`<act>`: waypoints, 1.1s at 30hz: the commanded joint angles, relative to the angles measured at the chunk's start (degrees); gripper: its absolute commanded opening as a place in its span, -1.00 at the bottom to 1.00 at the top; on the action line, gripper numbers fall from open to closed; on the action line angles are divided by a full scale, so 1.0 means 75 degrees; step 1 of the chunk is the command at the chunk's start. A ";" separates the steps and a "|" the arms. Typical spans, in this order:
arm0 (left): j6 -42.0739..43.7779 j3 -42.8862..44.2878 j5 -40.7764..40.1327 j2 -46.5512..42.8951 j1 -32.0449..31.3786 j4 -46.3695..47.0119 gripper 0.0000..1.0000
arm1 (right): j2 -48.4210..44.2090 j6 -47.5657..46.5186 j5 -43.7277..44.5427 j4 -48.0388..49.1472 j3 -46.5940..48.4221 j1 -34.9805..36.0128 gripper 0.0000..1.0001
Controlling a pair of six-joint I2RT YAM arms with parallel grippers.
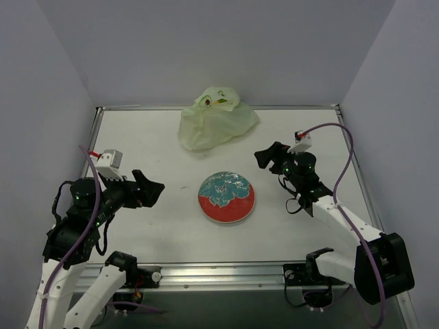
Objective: Take the fake fruits out of the plastic bag
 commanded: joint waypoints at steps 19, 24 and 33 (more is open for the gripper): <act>0.1695 0.2916 0.0116 0.5909 0.0061 0.3514 0.89 | 0.0376 -0.0137 -0.0260 0.0389 0.0329 0.0237 0.15; 0.1929 0.3666 0.0234 0.6827 -0.0044 0.3926 0.90 | 0.0622 -0.0184 -0.0389 0.0482 0.0375 0.0377 0.15; 0.2645 0.5423 -0.0505 0.8737 -0.0127 0.3552 0.88 | 0.0950 -0.0430 -0.0530 0.0553 0.0586 0.0963 0.21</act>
